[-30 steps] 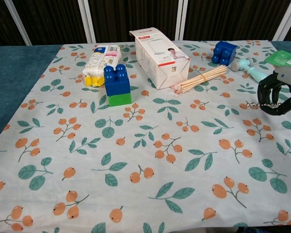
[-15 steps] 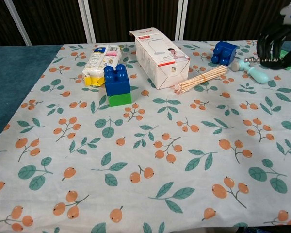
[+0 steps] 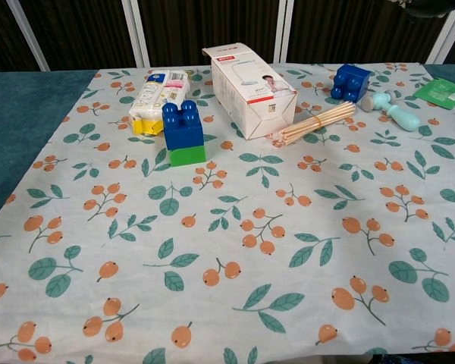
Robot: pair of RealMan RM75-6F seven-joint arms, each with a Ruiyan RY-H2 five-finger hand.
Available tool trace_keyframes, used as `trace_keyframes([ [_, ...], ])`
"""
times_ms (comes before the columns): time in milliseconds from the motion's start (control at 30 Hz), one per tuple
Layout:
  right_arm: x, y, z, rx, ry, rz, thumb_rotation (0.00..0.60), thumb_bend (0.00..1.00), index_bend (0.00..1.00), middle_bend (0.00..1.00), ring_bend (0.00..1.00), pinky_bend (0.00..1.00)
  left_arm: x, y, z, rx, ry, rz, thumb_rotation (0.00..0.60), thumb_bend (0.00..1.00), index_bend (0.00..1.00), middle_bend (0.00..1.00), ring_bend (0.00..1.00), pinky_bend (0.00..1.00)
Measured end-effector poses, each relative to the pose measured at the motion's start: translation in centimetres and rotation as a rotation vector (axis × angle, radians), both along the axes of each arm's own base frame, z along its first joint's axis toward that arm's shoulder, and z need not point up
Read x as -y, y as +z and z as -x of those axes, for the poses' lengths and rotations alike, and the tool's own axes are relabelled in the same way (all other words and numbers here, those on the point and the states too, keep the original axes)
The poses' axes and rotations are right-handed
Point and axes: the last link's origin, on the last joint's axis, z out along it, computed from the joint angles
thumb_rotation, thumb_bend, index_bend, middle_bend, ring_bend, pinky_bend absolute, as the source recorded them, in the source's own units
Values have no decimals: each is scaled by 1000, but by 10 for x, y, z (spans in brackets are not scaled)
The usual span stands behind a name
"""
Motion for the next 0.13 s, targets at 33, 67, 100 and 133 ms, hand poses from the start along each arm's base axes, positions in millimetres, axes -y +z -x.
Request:
trace_keyframes([
  [33,-1,1,-1,9,3,-4,600,407,650,521,469,155,0,0,0,0,0,-1,600,331,89,13,7,21],
  [67,-1,3,-1,13,8,-7,600,407,650,521,468,155,0,0,0,0,1,-1,600,332,89,13,7,21],
  [100,-1,4,-2,13,16,-9,600,407,650,521,468,154,0,0,0,0,2,-2,600,332,89,13,7,21],
  [133,-2,4,-2,12,19,-11,600,407,650,521,468,154,0,0,0,1,3,-2,600,331,89,13,7,21],
])
